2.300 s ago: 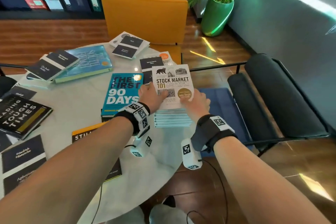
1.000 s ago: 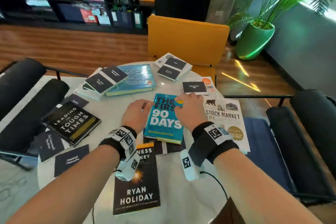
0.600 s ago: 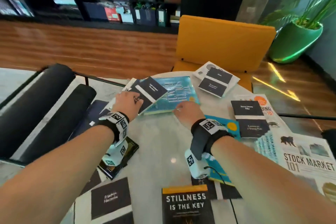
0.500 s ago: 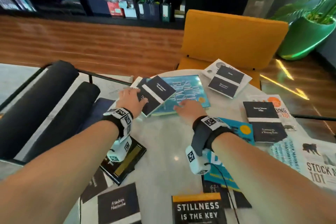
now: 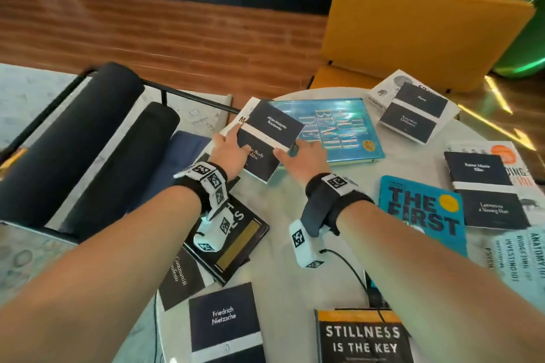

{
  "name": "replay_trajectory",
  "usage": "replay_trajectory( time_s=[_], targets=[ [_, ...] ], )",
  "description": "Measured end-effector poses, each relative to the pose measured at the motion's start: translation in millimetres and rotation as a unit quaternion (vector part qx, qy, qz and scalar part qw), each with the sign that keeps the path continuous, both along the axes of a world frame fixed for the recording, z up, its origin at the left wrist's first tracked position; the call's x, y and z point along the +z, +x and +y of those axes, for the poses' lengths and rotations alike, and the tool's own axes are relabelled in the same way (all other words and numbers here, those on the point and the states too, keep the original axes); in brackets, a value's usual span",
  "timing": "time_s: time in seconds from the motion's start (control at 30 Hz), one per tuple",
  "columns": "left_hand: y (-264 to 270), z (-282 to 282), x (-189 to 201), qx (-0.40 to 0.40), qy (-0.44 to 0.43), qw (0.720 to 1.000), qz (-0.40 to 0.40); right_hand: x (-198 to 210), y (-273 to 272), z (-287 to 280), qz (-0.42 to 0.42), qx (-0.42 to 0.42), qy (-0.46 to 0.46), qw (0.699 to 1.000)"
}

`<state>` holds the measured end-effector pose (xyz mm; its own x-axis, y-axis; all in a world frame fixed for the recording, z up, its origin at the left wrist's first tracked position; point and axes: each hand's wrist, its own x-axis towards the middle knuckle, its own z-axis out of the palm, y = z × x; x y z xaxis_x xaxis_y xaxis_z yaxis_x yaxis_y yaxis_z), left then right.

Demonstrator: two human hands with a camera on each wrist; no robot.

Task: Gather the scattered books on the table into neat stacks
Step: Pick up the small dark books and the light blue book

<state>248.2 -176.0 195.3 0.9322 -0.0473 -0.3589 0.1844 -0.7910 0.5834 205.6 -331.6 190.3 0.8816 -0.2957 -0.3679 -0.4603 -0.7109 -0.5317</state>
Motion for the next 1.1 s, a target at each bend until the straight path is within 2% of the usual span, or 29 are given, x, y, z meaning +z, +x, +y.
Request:
replay_trajectory(
  time_s=[0.1,0.17,0.27,0.33,0.43,0.53,0.67,0.8,0.87,1.0,1.1],
  targets=[
    [-26.3,21.9,-6.3,0.056,-0.012,0.998,0.017,1.0,-12.1,15.5,-0.028,-0.023,0.084,0.996],
    [-44.7,37.0,-9.4,0.072,-0.008,0.997,0.018,5.0,-24.9,24.7,-0.04,-0.055,0.166,0.984],
    [-67.1,60.0,-11.4,0.076,0.009,0.997,0.022,4.9,-43.5,37.2,-0.025,-0.047,0.236,0.97],
    [-80.6,73.2,-12.5,0.075,0.056,0.995,0.027,-1.3,-54.0,45.9,-0.014,-0.027,0.236,0.971],
    [-99.3,86.2,-15.2,0.077,0.18,0.98,0.022,-7.2,-70.5,58.6,0.017,0.019,0.209,0.978],
    [-109.4,88.3,-16.9,0.091,0.217,0.972,-0.002,-11.5,-79.4,59.1,0.042,0.031,0.198,0.979],
    [-102.3,74.8,-14.5,0.103,0.266,0.958,-0.03,-4.8,-73.3,37.2,0.027,-0.005,0.179,0.984],
    [-73.5,42.2,-5.0,0.046,0.252,0.963,-0.088,2.1,-51.3,6.1,0.034,-0.039,0.081,0.995],
    [-51.7,20.3,-0.1,0.003,0.225,0.968,-0.114,0.4,-40.3,-9.5,0.067,-0.09,0.099,0.989],
    [1.1,-27.0,1.9,-0.103,0.122,0.98,-0.121,-15.4,-26.4,-29.9,0.08,-0.134,0.166,0.974],
    [47.3,-52.3,-5.6,-0.166,0.112,0.973,-0.114,-19.4,-22.8,-42.2,0.075,-0.204,0.245,0.945]
  ],
)
